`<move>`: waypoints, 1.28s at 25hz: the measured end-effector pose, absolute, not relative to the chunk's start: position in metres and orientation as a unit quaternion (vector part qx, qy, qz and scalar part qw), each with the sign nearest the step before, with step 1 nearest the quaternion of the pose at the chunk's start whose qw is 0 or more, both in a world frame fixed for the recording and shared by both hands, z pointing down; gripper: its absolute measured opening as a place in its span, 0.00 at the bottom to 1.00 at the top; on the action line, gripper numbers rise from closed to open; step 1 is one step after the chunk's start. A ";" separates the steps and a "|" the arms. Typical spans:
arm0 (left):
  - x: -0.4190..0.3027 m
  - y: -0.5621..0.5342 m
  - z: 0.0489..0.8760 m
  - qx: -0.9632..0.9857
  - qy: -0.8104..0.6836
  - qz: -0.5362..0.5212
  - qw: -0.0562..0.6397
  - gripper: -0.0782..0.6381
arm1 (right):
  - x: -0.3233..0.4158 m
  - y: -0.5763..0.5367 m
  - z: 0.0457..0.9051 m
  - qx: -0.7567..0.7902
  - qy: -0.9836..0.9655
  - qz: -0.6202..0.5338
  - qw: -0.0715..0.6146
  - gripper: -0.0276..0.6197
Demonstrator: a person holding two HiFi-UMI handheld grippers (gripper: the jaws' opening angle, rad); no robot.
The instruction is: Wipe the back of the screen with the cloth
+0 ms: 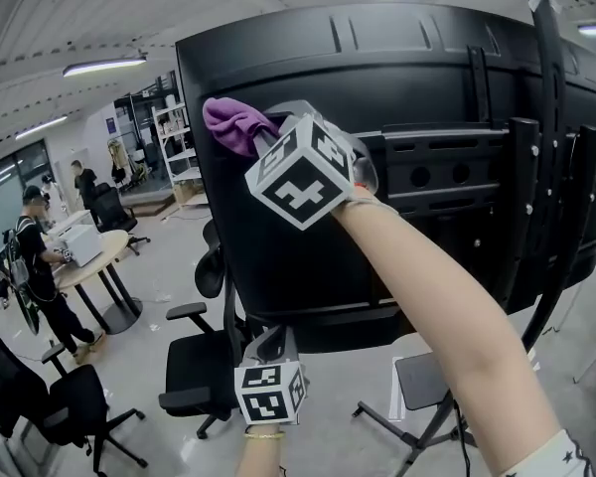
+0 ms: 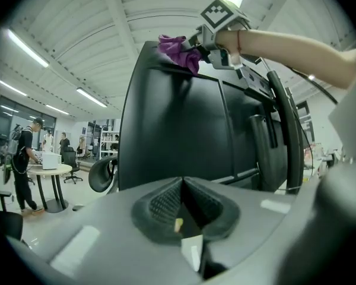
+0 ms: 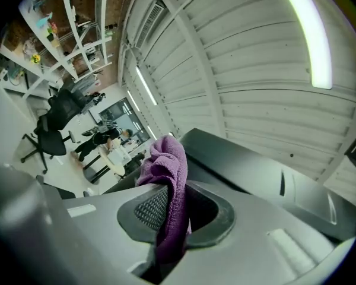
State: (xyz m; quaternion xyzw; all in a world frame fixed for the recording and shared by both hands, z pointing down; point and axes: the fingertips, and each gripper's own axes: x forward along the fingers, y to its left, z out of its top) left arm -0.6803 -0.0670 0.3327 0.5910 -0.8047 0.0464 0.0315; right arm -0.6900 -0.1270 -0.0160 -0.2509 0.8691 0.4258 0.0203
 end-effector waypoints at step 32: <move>-0.484 -0.069 0.382 0.660 -0.748 0.029 0.053 0.12 | -0.399 -0.112 0.304 -0.242 0.963 0.032 0.110 0.12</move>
